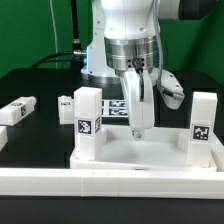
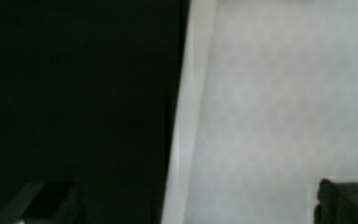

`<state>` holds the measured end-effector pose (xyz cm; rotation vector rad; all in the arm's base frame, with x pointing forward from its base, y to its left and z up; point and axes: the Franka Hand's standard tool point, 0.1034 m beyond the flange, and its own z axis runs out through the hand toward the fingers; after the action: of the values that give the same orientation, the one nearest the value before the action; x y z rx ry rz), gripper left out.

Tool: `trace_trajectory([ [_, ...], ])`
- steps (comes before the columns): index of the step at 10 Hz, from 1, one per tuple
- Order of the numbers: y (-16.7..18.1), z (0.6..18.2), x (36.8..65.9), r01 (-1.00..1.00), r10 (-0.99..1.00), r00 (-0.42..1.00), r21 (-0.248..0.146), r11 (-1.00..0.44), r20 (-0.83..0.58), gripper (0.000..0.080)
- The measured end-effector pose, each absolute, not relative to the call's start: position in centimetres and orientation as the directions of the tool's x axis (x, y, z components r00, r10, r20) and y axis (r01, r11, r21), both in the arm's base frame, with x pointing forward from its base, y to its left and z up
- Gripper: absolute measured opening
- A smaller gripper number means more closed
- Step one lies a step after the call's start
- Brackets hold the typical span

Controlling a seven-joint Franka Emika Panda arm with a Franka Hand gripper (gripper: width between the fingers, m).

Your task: Assemble desk

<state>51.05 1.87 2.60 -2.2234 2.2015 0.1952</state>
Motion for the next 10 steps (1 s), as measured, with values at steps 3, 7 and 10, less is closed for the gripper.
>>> trace_trajectory([
  [3,1.3,2.11,51.06,-0.995,-0.995,0.031,0.091,-0.04,-0.091,0.0628],
  [7,0.88,2.18,51.17,-0.994,-0.994,0.063,0.083,-0.071,-0.094,0.0326],
  [10,0.85,2.15,50.97,-0.994,-0.994,0.059,0.088,-0.067,-0.095,0.0067],
])
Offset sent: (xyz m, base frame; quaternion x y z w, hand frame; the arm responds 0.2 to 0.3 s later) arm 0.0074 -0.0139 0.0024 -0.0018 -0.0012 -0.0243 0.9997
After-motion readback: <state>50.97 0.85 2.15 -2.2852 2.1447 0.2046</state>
